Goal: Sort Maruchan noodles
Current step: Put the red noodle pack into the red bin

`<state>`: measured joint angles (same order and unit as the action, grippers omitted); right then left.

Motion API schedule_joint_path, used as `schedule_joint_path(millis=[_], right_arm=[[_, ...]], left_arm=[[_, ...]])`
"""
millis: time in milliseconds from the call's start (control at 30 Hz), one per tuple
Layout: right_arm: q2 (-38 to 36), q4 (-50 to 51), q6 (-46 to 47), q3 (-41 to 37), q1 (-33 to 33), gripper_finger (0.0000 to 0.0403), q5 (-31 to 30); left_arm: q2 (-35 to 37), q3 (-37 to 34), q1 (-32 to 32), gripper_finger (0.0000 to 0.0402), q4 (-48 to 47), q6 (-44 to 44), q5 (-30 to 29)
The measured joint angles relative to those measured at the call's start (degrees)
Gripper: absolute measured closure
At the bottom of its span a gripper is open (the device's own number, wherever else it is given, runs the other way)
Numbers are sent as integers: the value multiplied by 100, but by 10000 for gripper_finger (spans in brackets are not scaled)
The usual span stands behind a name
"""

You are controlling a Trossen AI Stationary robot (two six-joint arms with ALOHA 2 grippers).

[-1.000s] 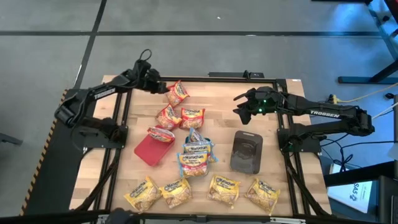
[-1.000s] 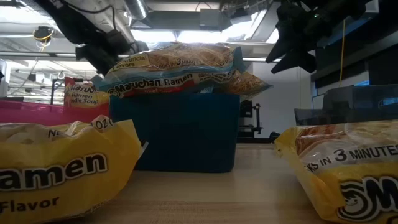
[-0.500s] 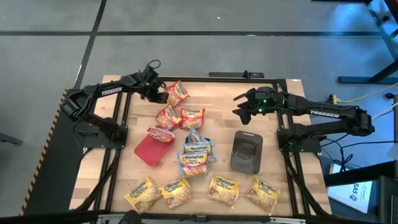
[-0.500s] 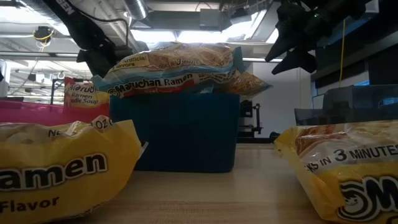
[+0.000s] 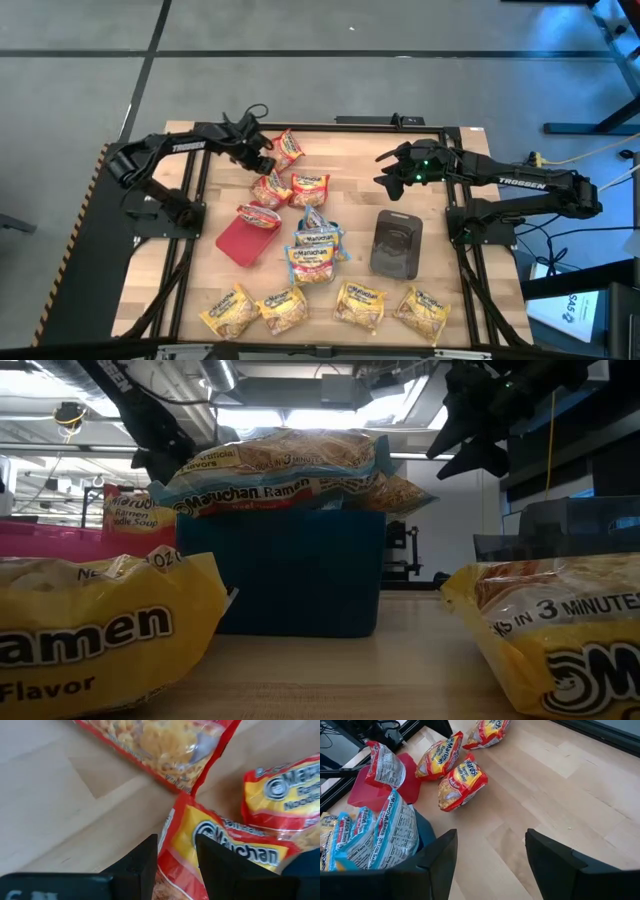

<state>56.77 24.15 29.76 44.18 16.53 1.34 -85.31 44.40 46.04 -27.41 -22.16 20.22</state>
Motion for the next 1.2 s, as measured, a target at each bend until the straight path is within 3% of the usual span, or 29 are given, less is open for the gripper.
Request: schedule_joint_path(millis=[467, 833, 1033, 1200], right_arm=[[0, 1, -1, 0, -2, 173, 248], [0, 2, -4, 0, -2, 173, 425], [0, 94, -26, 0, -2, 173, 427], [0, 383, -28, 0, -2, 173, 427]], left_arm=[[-534, -2, -326, 277, 227, -123, 336], [-534, -2, -245, 393, 244, -110, 330], [-504, -4, -245, 400, 242, -19, 499], [-78, -6, -249, 401, 235, -20, 640]])
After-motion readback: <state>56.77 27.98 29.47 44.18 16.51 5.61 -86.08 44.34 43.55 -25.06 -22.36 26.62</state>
